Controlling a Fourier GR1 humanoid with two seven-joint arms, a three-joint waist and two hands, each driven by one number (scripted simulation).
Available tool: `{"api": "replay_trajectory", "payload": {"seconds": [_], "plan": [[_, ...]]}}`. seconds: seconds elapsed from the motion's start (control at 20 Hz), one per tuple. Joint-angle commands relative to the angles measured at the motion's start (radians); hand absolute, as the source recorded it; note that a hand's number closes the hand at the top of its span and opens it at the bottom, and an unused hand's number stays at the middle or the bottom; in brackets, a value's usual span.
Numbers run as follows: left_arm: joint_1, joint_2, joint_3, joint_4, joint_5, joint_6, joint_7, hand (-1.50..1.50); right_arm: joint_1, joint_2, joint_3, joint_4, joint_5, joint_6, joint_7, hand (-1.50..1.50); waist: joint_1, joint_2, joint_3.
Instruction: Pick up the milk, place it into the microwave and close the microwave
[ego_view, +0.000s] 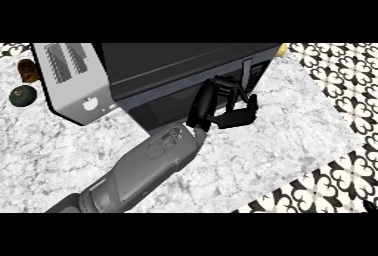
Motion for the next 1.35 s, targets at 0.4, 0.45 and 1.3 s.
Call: {"api": "replay_trajectory", "payload": {"seconds": [0.4,0.45,1.3], "plan": [[-0.056,0.000,0.011,0.092,0.084,-0.002,-0.073,1.50,-0.001,-0.039,-0.026,-0.058,-0.047,0.039,-0.001,-1.50,-0.039,0.007,0.003],[-0.064,0.000,0.018,0.096,0.090,-0.015,-0.076,1.50,-0.008,-0.041,-0.036,-0.069,-0.065,0.037,-0.001,-1.50,-0.031,0.008,0.002],[-0.084,0.000,-0.014,0.139,0.168,-0.006,-0.154,1.50,0.031,-0.088,-0.051,-0.111,-0.154,0.080,0.043,-1.50,-0.057,0.008,0.004]]}}
